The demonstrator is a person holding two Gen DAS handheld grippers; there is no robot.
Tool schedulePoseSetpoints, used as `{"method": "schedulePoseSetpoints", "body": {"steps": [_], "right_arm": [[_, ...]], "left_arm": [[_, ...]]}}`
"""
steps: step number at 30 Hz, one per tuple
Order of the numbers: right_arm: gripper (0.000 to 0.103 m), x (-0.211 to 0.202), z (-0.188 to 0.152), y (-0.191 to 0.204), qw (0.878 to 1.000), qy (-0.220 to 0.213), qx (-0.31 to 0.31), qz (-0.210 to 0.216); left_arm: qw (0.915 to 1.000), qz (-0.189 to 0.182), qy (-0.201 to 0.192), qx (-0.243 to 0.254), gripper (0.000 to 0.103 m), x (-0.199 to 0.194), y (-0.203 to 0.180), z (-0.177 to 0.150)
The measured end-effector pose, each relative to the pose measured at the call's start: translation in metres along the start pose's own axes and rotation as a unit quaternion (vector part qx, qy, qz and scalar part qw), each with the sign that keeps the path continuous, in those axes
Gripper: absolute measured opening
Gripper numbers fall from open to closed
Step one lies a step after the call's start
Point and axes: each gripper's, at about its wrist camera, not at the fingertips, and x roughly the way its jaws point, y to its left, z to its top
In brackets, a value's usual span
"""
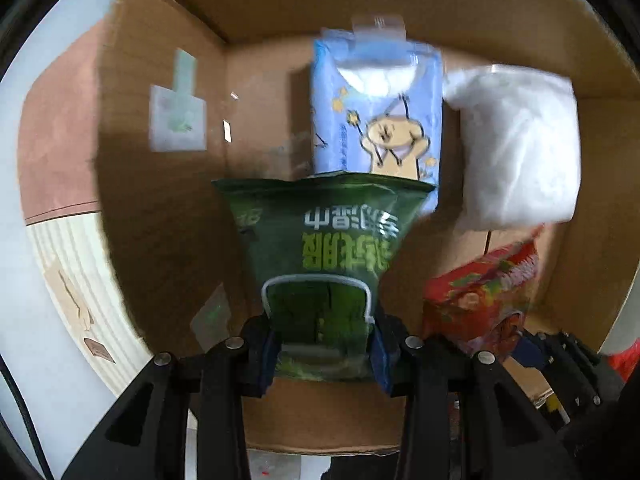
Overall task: Organize soft objects
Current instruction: 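Lower both snack bags into the box beside the wipes and release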
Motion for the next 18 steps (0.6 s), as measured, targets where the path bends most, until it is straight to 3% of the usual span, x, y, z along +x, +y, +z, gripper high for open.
{"method": "schedulePoseSetpoints", "body": {"steps": [4,6,11,18], "right_arm": [[0.056,0.018,0.005,0.006,0.999,0.033,-0.017,0.005],[0.088,0.021,0.005,0.008,0.999,0.033,-0.026,-0.003],[0.089,0.009,0.003,0.003,0.999,0.017,-0.027,-0.026],[0.089,-0.029,-0.019,0.001,0.995,-0.018,-0.046,-0.082]], "left_arm": [[0.9999,-0.007,0.015,-0.001,0.043,0.007,0.001,-0.003],[0.9999,-0.003,0.012,-0.001,0.043,0.005,0.0,-0.006],[1.0,0.002,-0.007,-0.005,0.043,-0.007,-0.007,-0.013],[0.9979,-0.006,-0.064,-0.011,0.043,-0.039,-0.017,-0.054]]}}
